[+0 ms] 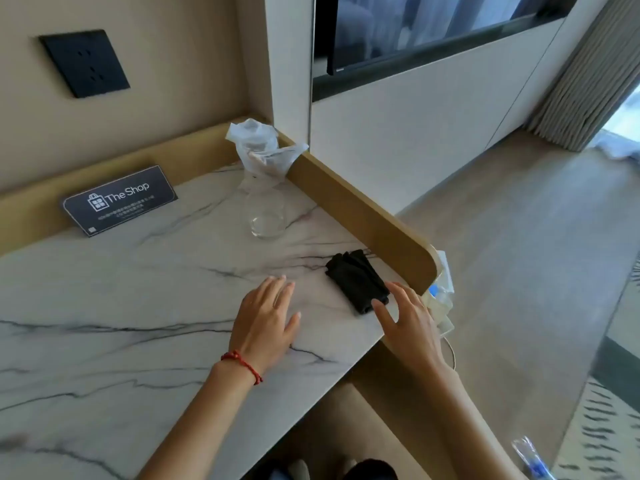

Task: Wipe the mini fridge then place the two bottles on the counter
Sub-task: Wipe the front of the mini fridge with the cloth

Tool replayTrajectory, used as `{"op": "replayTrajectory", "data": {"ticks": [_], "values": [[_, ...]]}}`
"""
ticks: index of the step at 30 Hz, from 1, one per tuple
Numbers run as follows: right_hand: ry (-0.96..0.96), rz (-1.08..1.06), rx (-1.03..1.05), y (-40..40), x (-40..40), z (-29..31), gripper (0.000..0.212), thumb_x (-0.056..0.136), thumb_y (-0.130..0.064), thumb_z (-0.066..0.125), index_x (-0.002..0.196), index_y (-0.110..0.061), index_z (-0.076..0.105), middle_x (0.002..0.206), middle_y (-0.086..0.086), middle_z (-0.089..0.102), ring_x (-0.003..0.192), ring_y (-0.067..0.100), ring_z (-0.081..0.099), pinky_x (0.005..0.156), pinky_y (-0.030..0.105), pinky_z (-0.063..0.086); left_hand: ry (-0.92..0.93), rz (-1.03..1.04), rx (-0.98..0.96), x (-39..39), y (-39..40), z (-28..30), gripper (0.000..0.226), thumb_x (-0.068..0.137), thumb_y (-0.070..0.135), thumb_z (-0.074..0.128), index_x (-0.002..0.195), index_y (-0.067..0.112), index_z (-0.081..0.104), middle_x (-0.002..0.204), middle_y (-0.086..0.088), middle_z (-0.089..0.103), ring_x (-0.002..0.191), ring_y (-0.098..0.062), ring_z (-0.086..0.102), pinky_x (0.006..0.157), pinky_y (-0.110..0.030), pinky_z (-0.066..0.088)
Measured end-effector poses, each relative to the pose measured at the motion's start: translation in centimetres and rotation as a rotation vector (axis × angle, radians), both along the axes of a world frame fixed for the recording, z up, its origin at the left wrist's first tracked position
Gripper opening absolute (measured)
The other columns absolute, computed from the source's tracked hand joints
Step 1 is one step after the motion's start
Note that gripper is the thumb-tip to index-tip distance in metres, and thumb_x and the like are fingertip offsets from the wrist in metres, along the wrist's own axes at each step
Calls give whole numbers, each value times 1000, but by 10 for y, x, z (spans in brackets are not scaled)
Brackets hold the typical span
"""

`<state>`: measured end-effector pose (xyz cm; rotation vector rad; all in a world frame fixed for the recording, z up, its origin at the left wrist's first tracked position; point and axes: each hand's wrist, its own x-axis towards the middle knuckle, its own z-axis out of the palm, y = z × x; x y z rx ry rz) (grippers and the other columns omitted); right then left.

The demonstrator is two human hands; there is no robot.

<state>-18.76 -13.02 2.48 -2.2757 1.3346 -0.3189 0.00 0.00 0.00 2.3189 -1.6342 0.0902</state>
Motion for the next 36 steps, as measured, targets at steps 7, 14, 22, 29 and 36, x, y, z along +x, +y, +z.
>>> {"op": "replayTrajectory", "data": {"ticks": [7,14,22,29,36], "values": [[-7,79,50,-46,25,-19,49,92,-41,47,135,-19,40,138,3,48,125,21,44,105,39,34,51,82,14,0,-30,-26,51,80,33,40,112,-1,61,115,-20,63,106,-34,60,82,-43,53],[-32,85,168,-68,40,-35,55,88,-43,53,134,-15,41,130,8,53,119,22,48,98,35,39,99,167,117,-13,-39,-51,53,77,34,40,117,3,58,120,-20,61,109,-35,58,82,-49,52],[-99,54,284,-71,52,-43,52,83,-34,64,127,-13,47,119,9,56,107,24,52,88,32,43,129,268,123,-19,-38,-60,52,78,36,40,118,7,58,125,-17,58,118,-25,40,94,-46,43],[-137,22,361,-72,56,-43,40,79,-29,68,111,-9,56,93,2,58,84,19,55,67,27,41,128,279,97,-21,-34,-63,52,80,35,40,119,6,59,128,-17,57,120,-25,38,99,-45,31],[-253,-7,358,-64,53,-36,49,78,-26,71,120,-10,52,107,1,59,94,16,55,81,31,50,142,272,23,-22,-19,-59,50,79,35,42,116,6,59,123,-17,59,118,-24,40,90,-52,45]]}}
